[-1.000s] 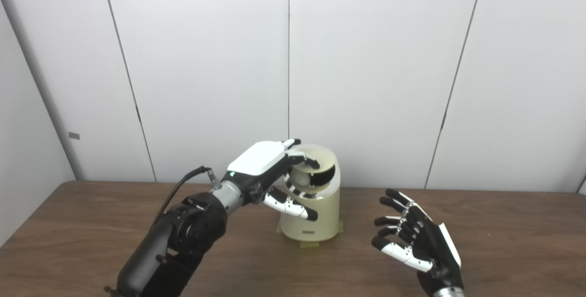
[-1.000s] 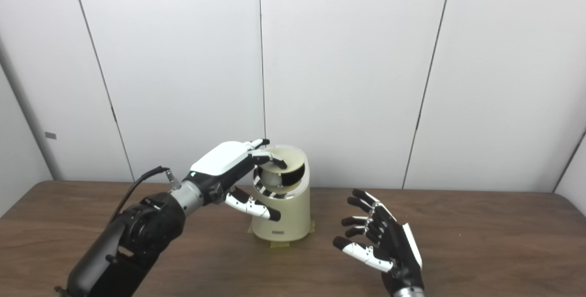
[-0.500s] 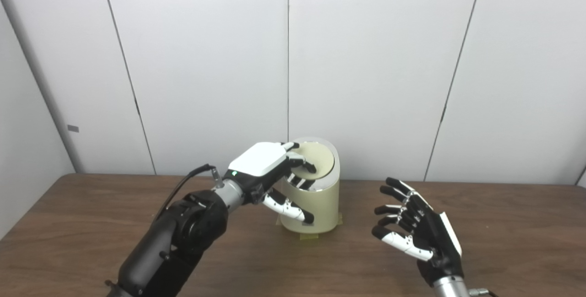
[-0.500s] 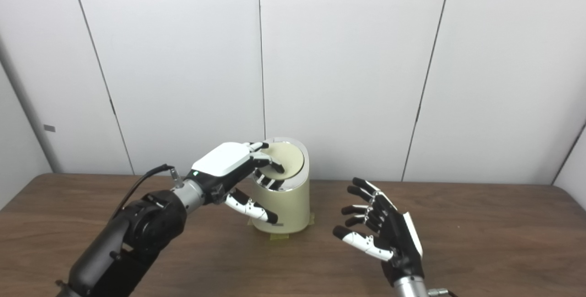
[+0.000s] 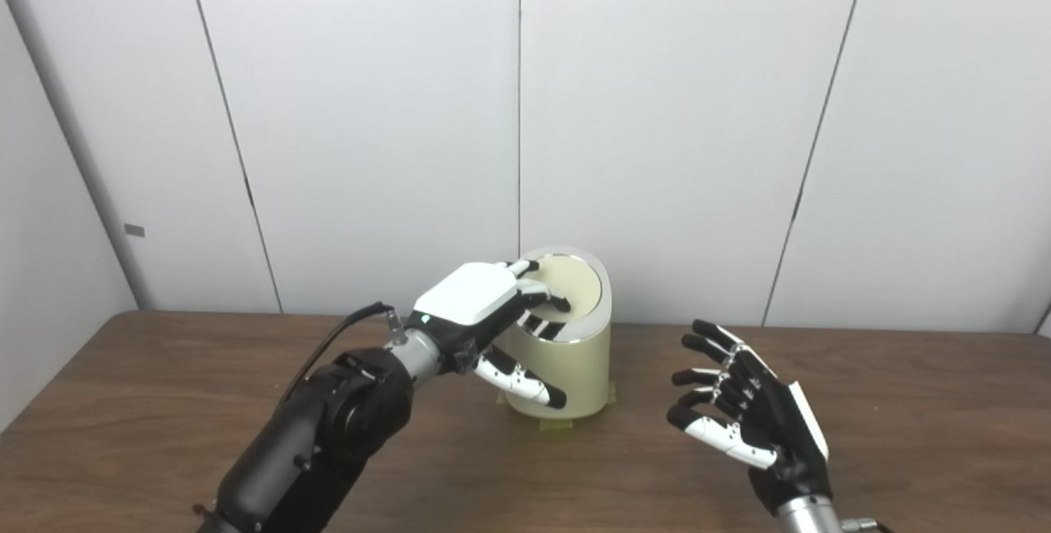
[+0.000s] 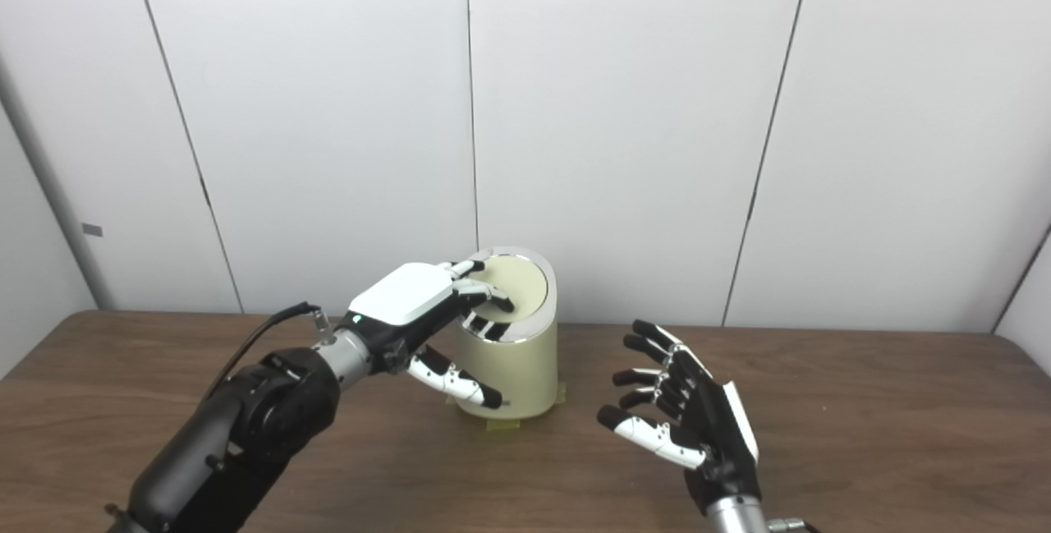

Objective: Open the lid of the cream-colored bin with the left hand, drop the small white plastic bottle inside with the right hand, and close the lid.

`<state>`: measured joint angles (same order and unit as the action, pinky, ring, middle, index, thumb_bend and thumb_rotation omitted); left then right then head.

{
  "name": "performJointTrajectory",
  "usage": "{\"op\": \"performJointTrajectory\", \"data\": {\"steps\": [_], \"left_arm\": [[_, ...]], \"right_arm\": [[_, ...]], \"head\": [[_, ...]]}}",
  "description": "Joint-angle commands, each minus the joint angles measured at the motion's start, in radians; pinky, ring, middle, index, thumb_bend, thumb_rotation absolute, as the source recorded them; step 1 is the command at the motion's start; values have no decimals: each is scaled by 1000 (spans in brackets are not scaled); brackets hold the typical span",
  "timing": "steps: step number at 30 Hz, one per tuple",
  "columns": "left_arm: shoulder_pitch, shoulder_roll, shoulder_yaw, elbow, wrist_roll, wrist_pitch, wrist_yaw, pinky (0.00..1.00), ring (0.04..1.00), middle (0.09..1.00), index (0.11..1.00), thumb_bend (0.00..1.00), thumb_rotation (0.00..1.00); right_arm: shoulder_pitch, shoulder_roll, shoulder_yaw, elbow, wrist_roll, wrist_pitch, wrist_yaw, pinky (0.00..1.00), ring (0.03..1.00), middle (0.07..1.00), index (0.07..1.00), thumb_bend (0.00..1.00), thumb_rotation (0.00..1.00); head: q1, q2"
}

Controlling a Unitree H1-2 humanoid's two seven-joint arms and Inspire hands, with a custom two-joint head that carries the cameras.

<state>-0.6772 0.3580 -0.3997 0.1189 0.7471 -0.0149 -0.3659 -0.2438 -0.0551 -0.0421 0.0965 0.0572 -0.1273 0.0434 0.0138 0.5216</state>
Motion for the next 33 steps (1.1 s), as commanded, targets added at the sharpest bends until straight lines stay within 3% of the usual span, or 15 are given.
{"op": "performJointTrajectory", "data": {"steps": [1, 10, 16, 22, 31, 33], "left_arm": [[-3, 11, -20, 31, 25, 32, -39, 1000, 1000, 863, 847, 960, 487], [-7, 29, -64, 26, 29, 44, -102, 1000, 999, 819, 799, 989, 510], [-6, 37, -40, -28, 7, 47, -83, 1000, 986, 800, 771, 953, 504], [12, 21, 26, -98, 5, 30, 30, 1000, 961, 786, 766, 925, 456], [80, -28, 168, -183, -16, -16, 242, 1000, 997, 869, 853, 826, 484], [109, -51, 209, -199, -40, -15, 291, 940, 976, 881, 859, 806, 453]], "right_arm": [[-26, 0, -3, -38, 15, -22, 4, 473, 609, 788, 800, 875, 255], [-30, -6, -4, -21, -1, -42, -2, 500, 608, 785, 799, 873, 271], [-32, -7, -5, -14, 6, -53, 3, 492, 605, 781, 800, 881, 280], [-29, -4, -3, -29, -6, -33, -5, 492, 606, 779, 795, 875, 280], [-30, -8, -2, -17, -4, -48, -2, 491, 616, 785, 802, 874, 279], [-30, -9, -3, -17, -1, -47, 0, 483, 617, 786, 798, 871, 276]], "head": [[0, 2], [0, 4], [2, 3], [3, 2], [6, 1], [7, 0]]}}
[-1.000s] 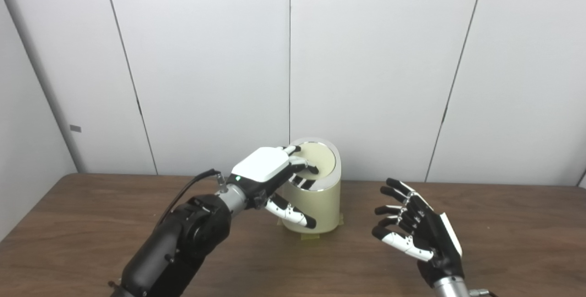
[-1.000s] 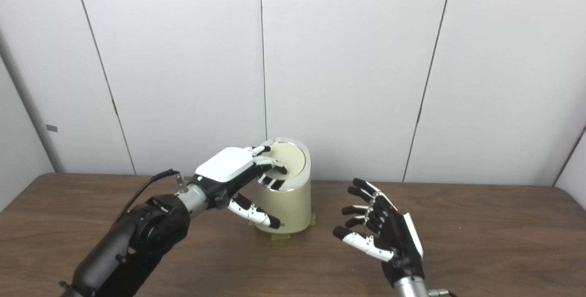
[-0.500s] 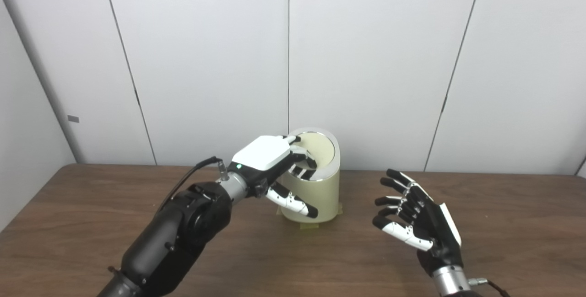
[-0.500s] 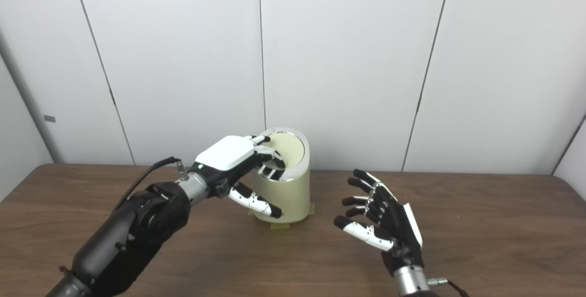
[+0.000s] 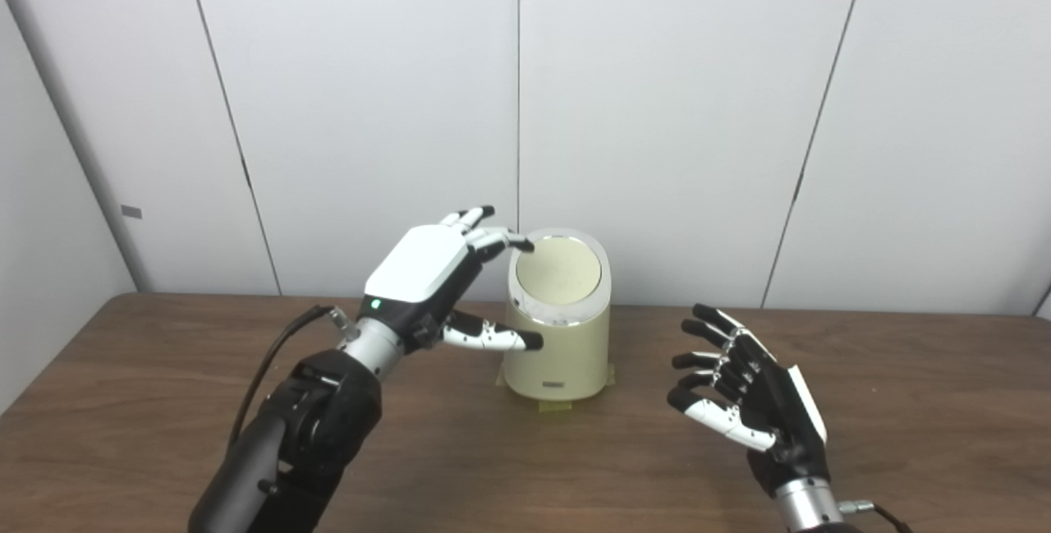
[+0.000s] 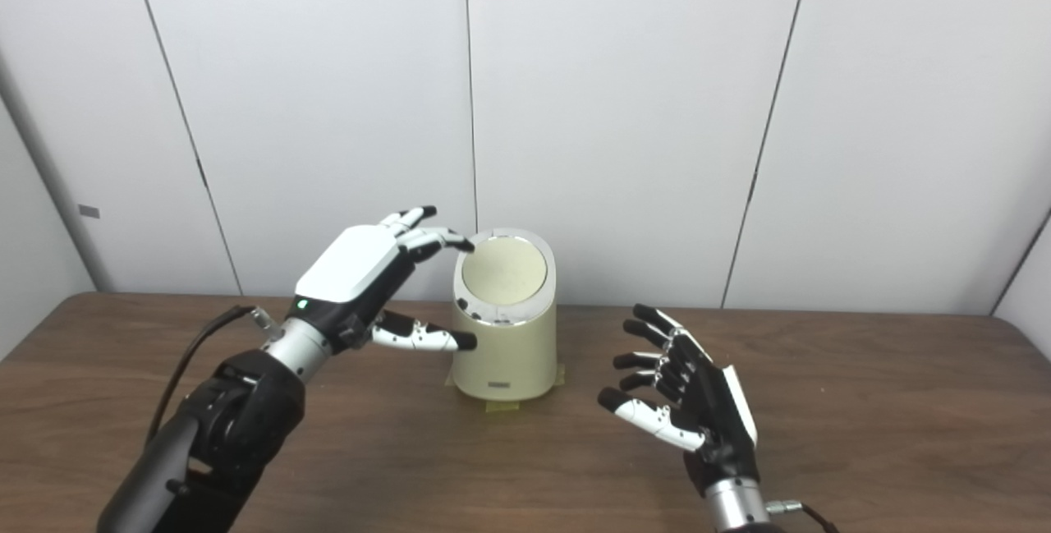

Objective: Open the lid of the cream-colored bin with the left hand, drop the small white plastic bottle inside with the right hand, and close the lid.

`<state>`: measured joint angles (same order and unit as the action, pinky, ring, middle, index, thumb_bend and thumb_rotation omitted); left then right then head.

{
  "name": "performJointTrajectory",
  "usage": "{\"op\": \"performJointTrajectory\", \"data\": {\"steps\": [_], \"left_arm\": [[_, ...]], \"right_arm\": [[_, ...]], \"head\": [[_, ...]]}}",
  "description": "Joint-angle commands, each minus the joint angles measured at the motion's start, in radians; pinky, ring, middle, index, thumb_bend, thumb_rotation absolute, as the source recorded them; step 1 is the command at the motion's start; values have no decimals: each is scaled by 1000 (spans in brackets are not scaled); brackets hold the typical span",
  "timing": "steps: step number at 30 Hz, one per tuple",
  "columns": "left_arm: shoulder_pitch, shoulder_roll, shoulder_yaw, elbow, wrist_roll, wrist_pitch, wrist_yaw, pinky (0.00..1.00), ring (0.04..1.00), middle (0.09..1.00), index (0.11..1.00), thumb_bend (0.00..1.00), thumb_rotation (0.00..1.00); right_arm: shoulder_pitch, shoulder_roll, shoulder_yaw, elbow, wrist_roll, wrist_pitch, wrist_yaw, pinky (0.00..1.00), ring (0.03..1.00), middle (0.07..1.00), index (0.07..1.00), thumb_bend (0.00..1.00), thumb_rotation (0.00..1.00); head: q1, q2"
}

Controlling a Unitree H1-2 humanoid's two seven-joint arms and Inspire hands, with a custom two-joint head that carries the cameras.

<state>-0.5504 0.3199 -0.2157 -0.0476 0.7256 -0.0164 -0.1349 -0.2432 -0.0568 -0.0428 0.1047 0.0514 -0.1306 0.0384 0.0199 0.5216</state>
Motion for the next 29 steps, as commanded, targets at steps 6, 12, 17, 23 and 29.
{"op": "performJointTrajectory", "data": {"steps": [6, 12, 17, 23, 29], "left_arm": [[105, -95, 151, -90, -217, 23, 90, 785, 876, 864, 848, 756, 385], [242, -197, 273, -123, -515, 87, 69, 649, 736, 767, 793, 743, 298], [318, -245, 331, -114, -701, 109, 51, 485, 607, 669, 741, 686, 263], [357, -241, 336, -82, -804, 90, 28, 518, 635, 695, 762, 670, 198], [366, -225, 322, -69, -815, 85, 15, 586, 693, 727, 756, 709, 217]], "right_arm": [[-31, -12, -4, -19, 2, -47, 4, 483, 614, 785, 795, 869, 269], [-26, -12, -8, -24, 3, -40, -1, 494, 623, 787, 788, 879, 279], [-18, -12, -11, -35, -10, -42, -13, 535, 637, 788, 787, 875, 288], [-9, -22, -17, -45, -36, -36, -26, 575, 641, 811, 790, 869, 314], [1, -25, -18, -51, -41, -38, -27, 584, 647, 808, 794, 865, 325]], "head": [[5, -3], [8, -7], [7, -6], [4, -2], [2, 1]]}}
